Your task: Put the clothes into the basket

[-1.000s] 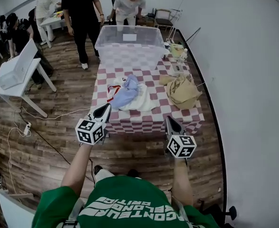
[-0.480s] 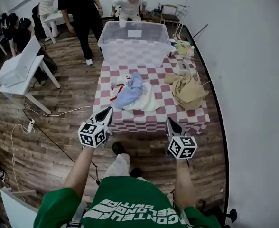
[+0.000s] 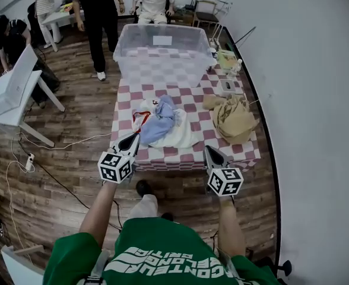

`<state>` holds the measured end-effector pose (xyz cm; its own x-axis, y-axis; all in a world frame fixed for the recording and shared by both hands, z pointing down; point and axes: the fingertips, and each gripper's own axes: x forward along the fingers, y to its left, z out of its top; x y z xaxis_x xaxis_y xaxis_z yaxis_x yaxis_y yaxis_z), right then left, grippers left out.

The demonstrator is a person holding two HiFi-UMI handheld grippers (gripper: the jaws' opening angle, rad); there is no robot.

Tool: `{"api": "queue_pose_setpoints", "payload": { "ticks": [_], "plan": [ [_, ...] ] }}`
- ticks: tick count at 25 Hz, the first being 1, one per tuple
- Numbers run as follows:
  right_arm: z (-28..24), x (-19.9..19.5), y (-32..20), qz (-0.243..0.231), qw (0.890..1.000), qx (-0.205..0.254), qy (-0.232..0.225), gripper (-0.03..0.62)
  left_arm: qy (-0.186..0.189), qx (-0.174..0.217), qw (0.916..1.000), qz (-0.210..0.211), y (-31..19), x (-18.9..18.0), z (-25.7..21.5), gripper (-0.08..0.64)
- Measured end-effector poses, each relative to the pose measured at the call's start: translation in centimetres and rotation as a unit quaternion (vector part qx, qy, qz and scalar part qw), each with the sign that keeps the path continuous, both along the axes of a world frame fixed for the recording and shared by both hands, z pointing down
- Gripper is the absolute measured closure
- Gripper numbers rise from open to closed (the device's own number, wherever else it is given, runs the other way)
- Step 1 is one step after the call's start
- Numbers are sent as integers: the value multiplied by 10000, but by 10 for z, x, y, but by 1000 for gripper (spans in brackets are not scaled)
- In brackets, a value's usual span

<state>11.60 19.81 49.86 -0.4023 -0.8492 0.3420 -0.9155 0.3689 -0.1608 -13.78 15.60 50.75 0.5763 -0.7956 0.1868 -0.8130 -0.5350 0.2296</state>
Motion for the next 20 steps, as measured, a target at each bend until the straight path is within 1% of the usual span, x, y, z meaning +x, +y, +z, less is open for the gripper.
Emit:
{"api": "queue_pose_setpoints", "payload": {
  "ticks": [5,9,15,20],
  "plan": [
    [9,-20,-50,25,9999,-116,95,584,-22,16,9999,102,-51,-19,11,557],
    [8,-41,-92,77,9995,-177,255,584,110,-144,9998,36,-93,-41,27,557],
    [17,-75,-134,-29,9988,-290,401,584,174,-269,9994,150,-128,-58,48,555],
    [25,-90,-150,-69,9986,-360,382,584,154,-288,9990,306,-143,-57,51,557]
  ]
}}
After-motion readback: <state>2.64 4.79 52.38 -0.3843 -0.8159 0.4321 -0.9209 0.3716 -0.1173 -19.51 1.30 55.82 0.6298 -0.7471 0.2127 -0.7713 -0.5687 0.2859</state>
